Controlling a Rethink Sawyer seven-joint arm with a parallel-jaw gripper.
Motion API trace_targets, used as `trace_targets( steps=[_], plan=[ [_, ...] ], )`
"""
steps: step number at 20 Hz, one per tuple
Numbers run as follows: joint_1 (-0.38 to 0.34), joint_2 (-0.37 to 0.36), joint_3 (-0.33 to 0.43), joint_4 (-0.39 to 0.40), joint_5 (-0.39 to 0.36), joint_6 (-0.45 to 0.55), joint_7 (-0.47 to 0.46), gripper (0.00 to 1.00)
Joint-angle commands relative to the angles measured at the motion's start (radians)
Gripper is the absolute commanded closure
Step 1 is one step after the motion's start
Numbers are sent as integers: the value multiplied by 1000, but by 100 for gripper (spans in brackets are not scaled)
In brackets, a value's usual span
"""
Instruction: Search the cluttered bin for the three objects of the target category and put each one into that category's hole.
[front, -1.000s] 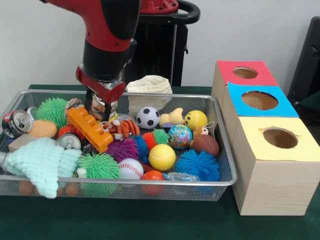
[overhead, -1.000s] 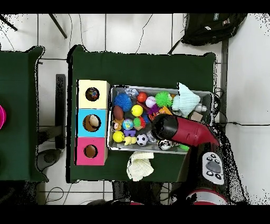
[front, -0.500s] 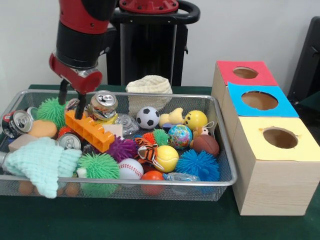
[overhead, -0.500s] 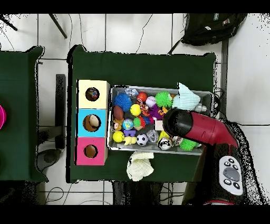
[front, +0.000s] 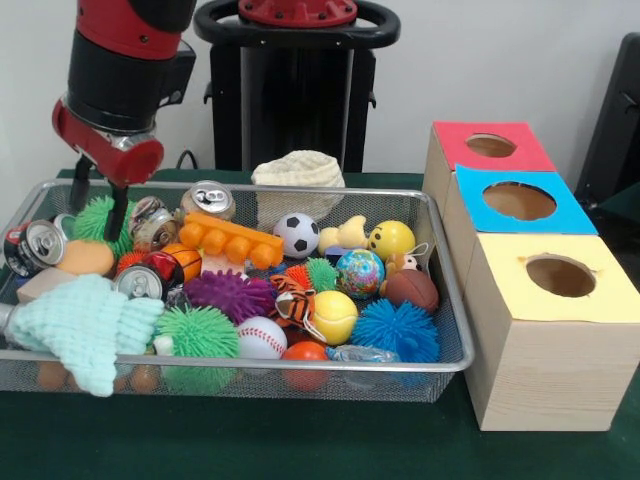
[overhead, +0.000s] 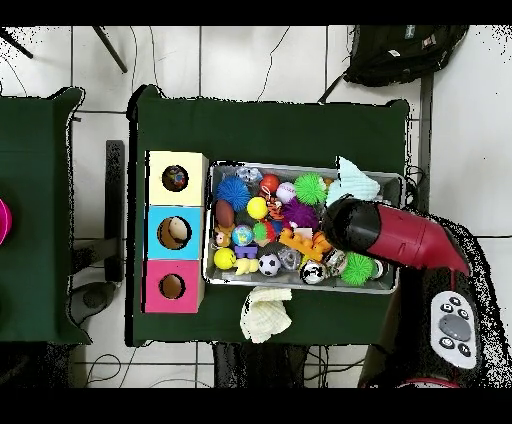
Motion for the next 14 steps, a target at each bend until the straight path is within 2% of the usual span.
trace_targets(
  steps=[1,5,14],
  plan=[
    [-8,89,95,-59,-45,-32,-13,0],
    [2,117,90,-72,-44,-90,24,0],
    [-1,154,92,-105,-37,-150,31,0]
  ],
)
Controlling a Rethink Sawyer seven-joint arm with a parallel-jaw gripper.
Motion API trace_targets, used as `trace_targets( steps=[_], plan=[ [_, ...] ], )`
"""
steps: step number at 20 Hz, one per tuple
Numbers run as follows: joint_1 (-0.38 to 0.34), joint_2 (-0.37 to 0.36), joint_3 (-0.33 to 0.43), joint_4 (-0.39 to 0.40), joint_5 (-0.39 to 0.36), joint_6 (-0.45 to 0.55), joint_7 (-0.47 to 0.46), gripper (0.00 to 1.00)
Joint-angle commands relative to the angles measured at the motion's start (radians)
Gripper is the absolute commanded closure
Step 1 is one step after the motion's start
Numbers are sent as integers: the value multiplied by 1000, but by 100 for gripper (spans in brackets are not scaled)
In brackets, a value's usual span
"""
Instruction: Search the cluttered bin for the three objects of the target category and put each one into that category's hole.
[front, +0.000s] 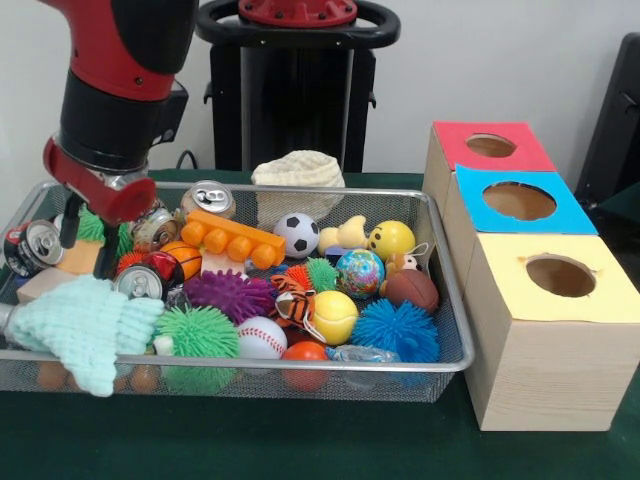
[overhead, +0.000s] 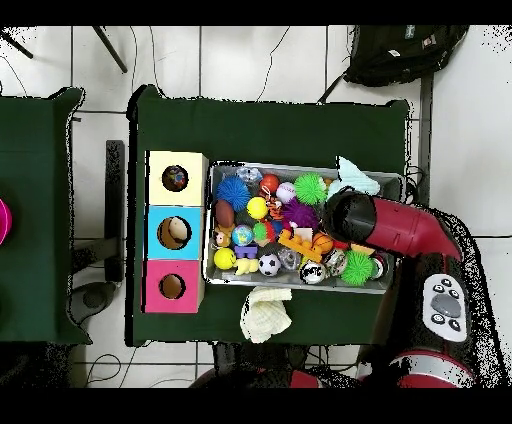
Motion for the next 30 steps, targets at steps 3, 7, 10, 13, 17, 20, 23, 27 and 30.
trace_targets(
  steps=[3,7,10,13,17,20,23,27,30],
  plan=[
    [2,97,85,-56,-34,-147,54,0],
    [12,108,76,-69,-31,-167,56,0],
    [16,132,73,-85,-30,-181,52,0],
    [19,154,76,-99,-31,-170,37,0],
    [27,169,79,-93,-27,-152,34,0],
    [42,174,69,-87,-26,-133,39,0],
    [44,179,71,-64,-25,-145,45,0],
    [33,182,90,-37,-24,-115,22,0],
    [22,167,103,-2,-23,-100,9,0]
  ],
)
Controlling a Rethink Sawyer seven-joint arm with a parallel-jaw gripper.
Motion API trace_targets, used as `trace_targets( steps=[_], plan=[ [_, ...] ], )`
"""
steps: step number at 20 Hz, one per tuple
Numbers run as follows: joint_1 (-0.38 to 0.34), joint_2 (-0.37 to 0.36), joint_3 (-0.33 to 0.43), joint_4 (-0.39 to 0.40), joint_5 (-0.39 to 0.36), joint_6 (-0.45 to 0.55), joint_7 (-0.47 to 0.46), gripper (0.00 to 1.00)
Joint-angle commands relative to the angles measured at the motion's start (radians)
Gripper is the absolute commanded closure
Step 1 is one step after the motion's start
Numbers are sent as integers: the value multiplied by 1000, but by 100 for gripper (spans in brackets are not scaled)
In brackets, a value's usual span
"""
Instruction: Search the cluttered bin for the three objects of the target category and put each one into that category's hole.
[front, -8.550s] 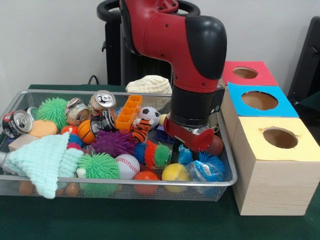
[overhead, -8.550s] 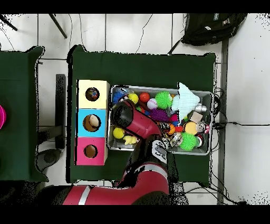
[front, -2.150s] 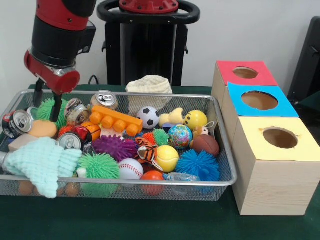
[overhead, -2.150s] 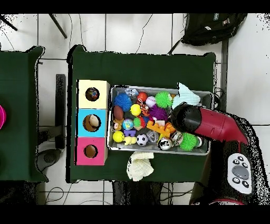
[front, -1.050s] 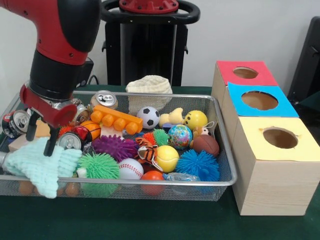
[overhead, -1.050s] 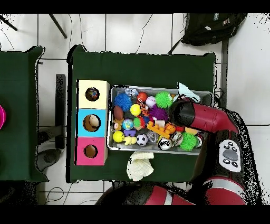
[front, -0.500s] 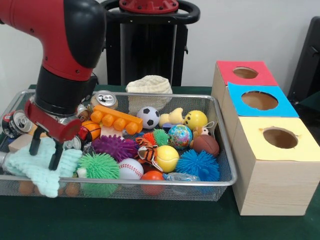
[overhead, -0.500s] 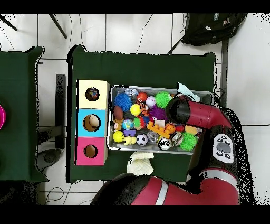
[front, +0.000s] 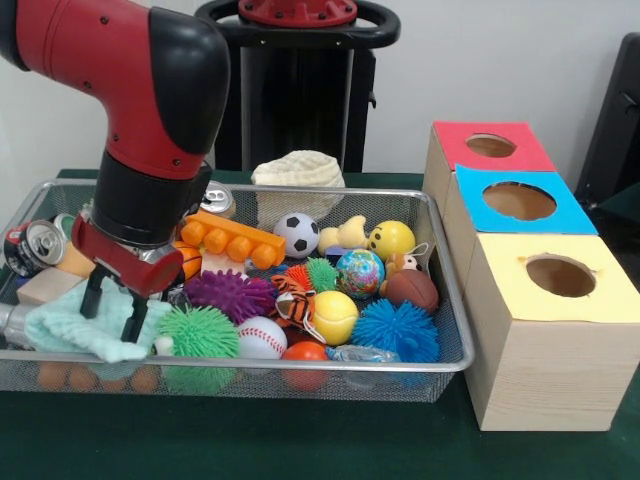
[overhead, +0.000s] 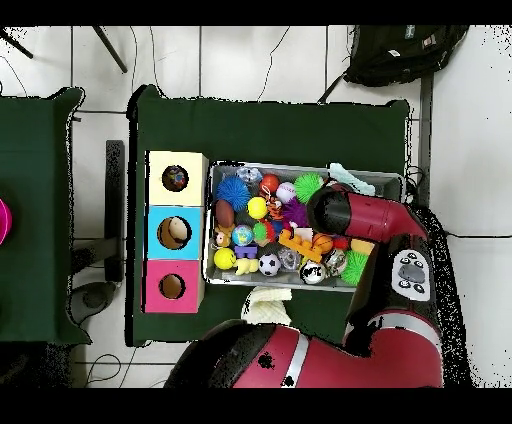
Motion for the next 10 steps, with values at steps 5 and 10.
trace_targets(
  steps=[5,10],
  plan=[
    [-10,12,95,104,-34,47,3,0],
    [-12,24,87,89,-49,25,-5,0]
  ],
)
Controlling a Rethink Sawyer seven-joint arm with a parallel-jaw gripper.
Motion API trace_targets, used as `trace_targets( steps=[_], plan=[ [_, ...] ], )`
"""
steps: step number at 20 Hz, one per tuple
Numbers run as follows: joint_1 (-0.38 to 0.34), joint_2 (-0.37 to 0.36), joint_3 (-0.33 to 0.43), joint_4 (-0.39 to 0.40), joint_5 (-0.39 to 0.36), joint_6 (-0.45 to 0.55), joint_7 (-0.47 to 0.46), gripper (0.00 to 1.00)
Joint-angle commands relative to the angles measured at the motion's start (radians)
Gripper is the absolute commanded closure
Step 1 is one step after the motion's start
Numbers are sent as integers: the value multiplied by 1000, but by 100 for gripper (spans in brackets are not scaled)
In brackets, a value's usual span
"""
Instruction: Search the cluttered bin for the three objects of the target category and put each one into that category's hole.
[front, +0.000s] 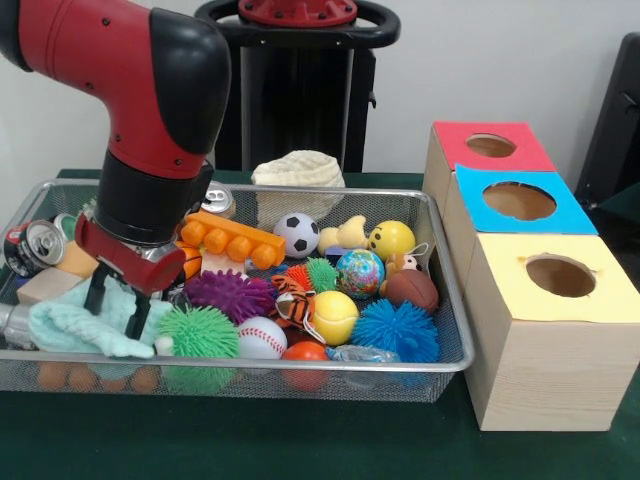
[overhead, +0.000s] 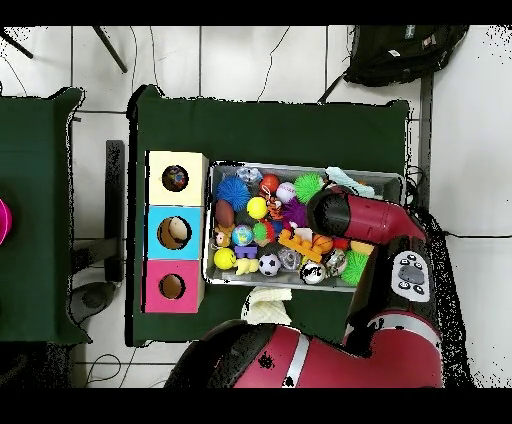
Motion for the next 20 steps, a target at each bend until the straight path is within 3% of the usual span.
trace_targets(
  steps=[1,10,20],
  plan=[
    [-18,25,94,80,-50,11,-5,0],
    [-34,55,136,95,-32,-32,24,0],
    [-56,121,181,57,-32,-93,21,0]
  ],
)
